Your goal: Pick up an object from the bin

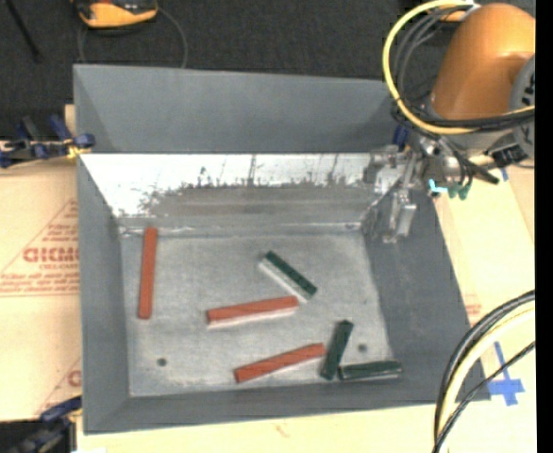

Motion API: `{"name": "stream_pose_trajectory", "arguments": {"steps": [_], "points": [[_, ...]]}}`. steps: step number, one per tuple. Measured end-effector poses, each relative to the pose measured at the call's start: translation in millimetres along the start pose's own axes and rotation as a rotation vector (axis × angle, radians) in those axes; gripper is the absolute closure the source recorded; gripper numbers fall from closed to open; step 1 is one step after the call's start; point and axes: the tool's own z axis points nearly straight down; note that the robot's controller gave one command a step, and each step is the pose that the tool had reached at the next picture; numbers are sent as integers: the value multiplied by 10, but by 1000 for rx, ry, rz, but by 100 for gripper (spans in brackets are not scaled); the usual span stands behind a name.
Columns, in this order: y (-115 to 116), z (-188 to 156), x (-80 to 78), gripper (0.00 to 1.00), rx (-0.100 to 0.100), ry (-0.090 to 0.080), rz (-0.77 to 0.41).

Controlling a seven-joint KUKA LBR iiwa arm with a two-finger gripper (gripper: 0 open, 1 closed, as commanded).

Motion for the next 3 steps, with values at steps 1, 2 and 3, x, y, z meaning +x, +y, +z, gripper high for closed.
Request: {"name": "stream_pose_trajectory", "arguments": {"steps": [1, 2, 3], "points": [[273, 786, 390, 0, -4, 1, 120], [1502, 1540, 373, 0, -3, -4, -1], [1684, 1496, 1069, 0, -1, -2, -108]]}}
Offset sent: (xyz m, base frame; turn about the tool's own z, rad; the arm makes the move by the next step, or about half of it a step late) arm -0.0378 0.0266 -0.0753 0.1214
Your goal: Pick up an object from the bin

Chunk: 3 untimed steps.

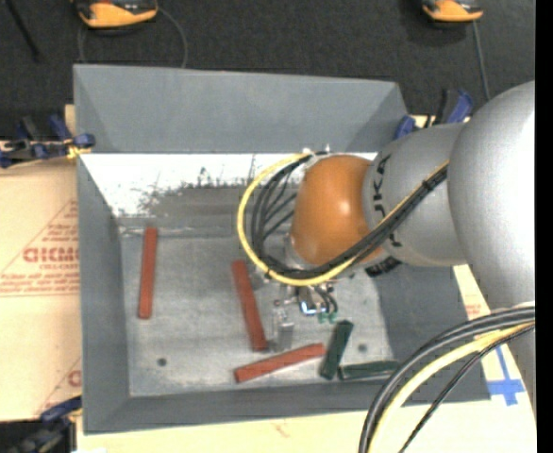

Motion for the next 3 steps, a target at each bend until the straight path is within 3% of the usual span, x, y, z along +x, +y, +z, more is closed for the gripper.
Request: {"name": "stream_pose_trajectory", "arguments": {"steps": [1, 2, 3], "points": [[-552, -639, 337, 0, 1, -7, 113], [-490, 43, 779, 0, -2, -13, 246], [-490, 45, 800, 100, -1, -4, 241]]}}
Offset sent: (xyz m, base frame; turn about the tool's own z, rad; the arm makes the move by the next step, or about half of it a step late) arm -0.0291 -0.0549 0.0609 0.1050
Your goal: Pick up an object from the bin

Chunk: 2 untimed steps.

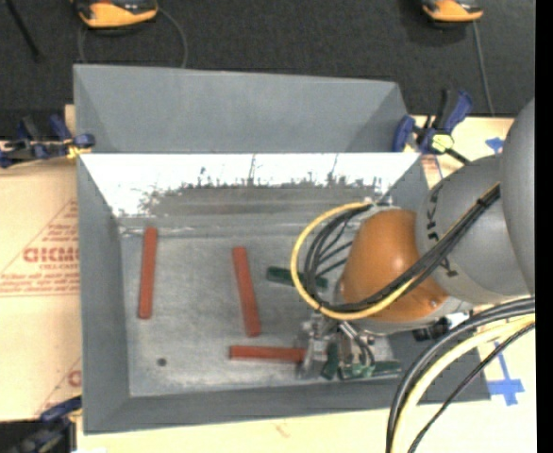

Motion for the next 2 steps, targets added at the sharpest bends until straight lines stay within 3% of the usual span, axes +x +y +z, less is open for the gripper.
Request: {"name": "stream_pose_trajectory", "arguments": {"steps": [1, 2], "points": [[172, -1213, -177, 100, -2, -8, -38], [116, -2190, -197, 100, -1, -9, -38]]}}
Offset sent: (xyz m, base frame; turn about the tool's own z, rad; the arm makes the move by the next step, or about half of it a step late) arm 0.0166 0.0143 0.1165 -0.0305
